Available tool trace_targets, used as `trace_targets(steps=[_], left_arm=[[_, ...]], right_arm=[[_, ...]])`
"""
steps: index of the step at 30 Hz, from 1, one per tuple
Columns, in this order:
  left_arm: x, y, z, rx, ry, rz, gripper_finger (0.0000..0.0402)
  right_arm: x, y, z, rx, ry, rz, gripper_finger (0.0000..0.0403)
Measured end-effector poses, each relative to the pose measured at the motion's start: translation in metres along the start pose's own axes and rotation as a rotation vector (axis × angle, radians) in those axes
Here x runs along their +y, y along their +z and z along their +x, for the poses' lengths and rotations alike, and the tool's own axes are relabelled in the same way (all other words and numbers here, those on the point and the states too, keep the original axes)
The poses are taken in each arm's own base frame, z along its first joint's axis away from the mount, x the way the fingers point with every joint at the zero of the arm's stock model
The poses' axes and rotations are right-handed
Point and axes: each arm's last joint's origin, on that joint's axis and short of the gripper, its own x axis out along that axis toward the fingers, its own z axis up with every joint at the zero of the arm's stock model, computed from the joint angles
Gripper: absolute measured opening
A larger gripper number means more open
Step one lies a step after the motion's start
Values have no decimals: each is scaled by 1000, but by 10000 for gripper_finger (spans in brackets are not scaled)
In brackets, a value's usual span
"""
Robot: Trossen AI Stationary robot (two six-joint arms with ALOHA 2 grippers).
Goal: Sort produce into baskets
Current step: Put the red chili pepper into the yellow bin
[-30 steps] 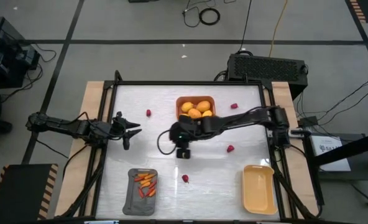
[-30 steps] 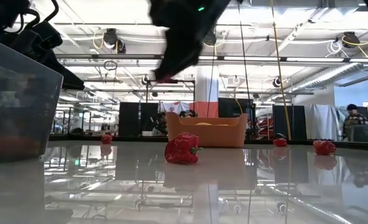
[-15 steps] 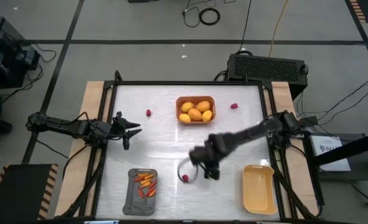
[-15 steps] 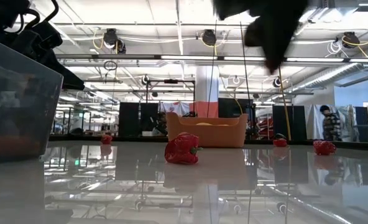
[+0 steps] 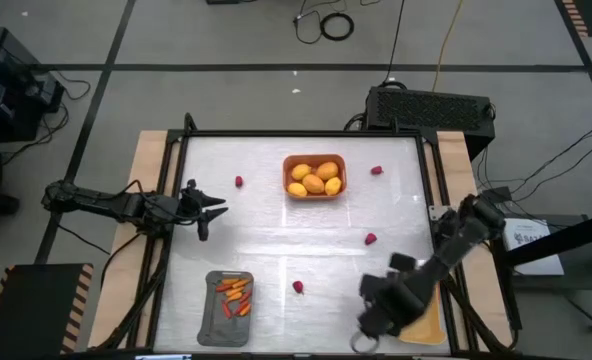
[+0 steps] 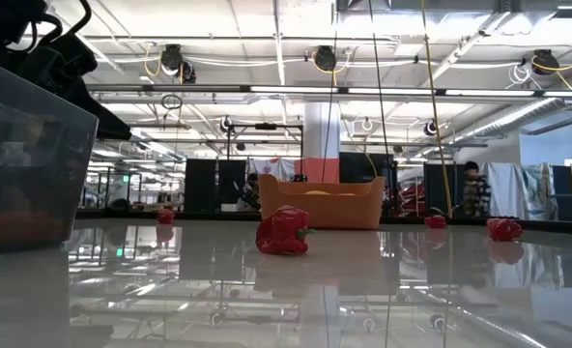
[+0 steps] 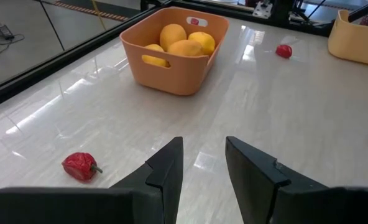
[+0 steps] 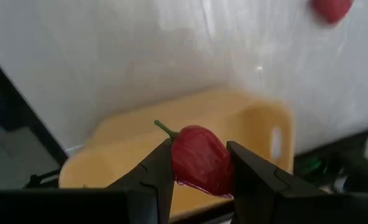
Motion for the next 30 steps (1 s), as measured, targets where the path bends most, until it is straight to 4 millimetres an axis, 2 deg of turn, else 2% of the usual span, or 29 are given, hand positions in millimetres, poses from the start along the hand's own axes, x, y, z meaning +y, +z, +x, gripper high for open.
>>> trace_targets(steps=[4, 9, 14, 21, 30], left_arm=[[0, 0, 0, 0, 0, 0, 127], [0, 0, 0, 0, -1, 0, 127], [0, 0, 0, 0, 0, 0, 127], [0, 0, 0, 0, -1, 0, 127], [0, 0, 0, 0, -1, 0, 127]], right_arm=[[12, -28, 2, 9, -16, 36, 123], [24, -62, 4, -16, -31, 2, 123], [30, -84, 6, -27, -38, 35, 123], [32, -92, 7, -27, -37, 172, 139], [32, -91, 6, -25, -35, 229, 225]])
